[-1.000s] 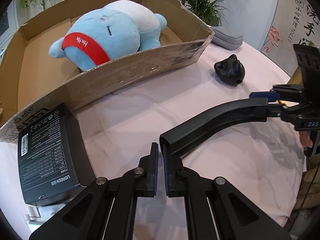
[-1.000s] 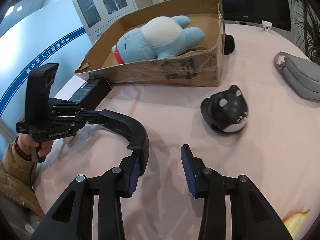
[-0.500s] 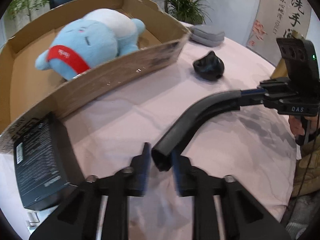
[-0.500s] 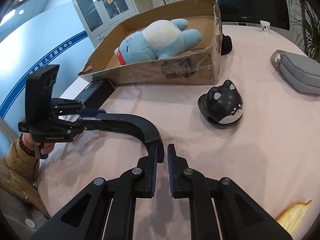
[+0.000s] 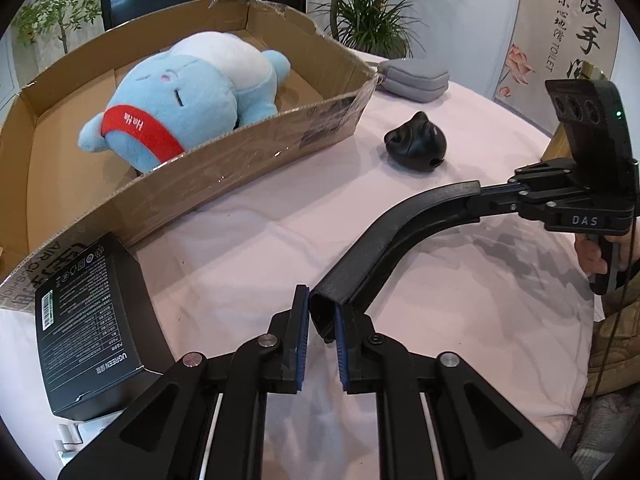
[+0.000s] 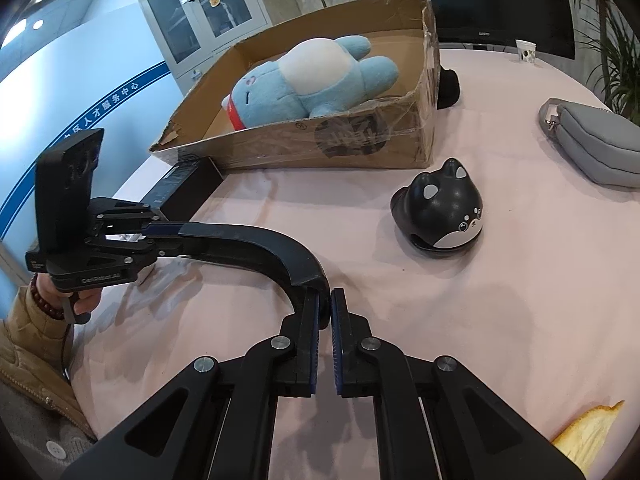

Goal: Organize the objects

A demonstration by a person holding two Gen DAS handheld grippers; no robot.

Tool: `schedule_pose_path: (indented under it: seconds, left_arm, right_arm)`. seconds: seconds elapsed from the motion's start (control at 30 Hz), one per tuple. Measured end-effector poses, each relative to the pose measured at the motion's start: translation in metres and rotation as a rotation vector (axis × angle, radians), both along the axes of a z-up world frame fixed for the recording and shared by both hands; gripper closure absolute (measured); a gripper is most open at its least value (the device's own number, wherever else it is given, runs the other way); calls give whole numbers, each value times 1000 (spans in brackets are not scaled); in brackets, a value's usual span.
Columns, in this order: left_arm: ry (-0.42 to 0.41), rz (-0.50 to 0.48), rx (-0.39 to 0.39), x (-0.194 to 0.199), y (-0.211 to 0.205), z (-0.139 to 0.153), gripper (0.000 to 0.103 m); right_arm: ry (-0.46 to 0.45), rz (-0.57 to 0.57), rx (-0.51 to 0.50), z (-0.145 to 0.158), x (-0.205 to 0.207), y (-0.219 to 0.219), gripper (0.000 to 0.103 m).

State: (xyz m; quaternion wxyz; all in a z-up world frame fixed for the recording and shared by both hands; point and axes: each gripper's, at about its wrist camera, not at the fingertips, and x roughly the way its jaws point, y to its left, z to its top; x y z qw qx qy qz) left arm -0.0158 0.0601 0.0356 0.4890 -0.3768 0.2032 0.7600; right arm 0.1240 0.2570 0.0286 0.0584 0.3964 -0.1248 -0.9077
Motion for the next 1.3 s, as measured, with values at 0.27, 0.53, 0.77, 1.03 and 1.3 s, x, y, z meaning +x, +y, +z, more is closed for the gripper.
schedule_pose_path:
  seconds: [0.27,0.53,0.77,1.03,1.3]
  left_arm:
    - [11,6,25,2,-12,8,94]
    - [32,54,55,-5,-28,17,94]
    - [79,125,87,-19,-45,32,94]
    - [152,212,108,-47,-68,55,94]
    - [200,281,106,-85,-82,70,94]
  right_arm:
    - [-3,2,47,9,-8,-7,99]
    - [-1,40,96,23,-25,-23,99]
    - [14,87,154,46,-52,-42,99]
    - [47,145,227,73,-101,-71,99]
    - [76,186,260,89,-151,-92,99]
